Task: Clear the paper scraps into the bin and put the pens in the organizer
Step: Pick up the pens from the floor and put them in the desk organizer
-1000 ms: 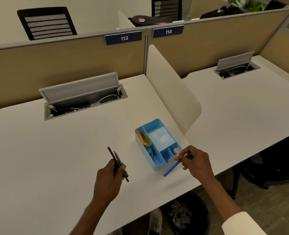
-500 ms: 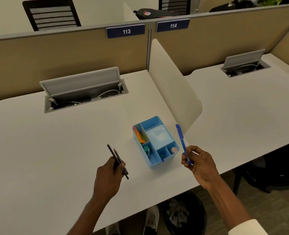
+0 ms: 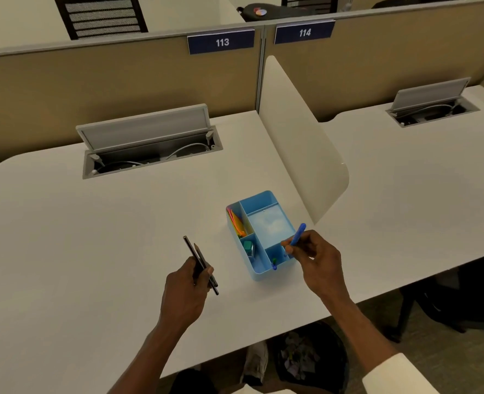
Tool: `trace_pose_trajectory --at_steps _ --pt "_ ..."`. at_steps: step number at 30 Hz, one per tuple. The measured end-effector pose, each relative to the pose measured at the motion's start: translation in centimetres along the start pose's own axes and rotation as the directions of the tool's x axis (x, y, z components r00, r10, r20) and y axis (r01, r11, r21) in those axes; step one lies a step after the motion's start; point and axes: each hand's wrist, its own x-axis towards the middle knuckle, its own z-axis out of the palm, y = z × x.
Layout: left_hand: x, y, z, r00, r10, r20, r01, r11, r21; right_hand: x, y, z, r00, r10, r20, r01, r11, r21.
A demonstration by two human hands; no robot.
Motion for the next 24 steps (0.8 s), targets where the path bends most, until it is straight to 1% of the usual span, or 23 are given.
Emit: trace_pose_trajectory --at_steps 2,4,8,11,14,19,24 --pt "0.1 0.2 0.2 1.000 -0.004 -0.004 0.004 1.000 -0.006 0.2 0.3 0.4 0.997 -0.067 -0.025 0.065 0.996 -0.066" --pt "0.1 0.3 0.4 1.000 -0.003 -0.005 0.003 1.000 -0.003 0.4 0.5 0.7 0.995 -0.097 -0.028 0.093 0.990 -0.104" --pt "0.0 0.7 0.8 1.000 -0.007 -0.010 0.007 1.000 0.007 0.9 1.5 0.8 0.986 -0.167 0.018 0.166 0.960 -0.227" --pt "-0.2 1.1 0.9 1.000 -0.013 -0.016 0.013 1.000 -0.001 1.0 2.1 0.7 0.983 -0.174 0.050 0.181 0.944 -0.277" --pt "-0.4 1.4 1.0 0.999 -0.028 -0.022 0.028 0.999 -0.019 0.9 2.3 0.6 0.984 -0.170 0.057 0.179 0.943 -0.280" --pt "-0.8 2.3 0.8 0.999 -0.025 -0.041 0.025 1.000 -0.005 0.7 2.2 0.4 0.982 -0.183 0.045 0.189 0.954 -0.233" --pt "0.6 4.9 0.1 0.992 0.042 -0.119 -0.045 0.999 -0.025 0.2 2.3 -0.1 0.981 -0.188 0.039 0.192 0.951 -0.241"
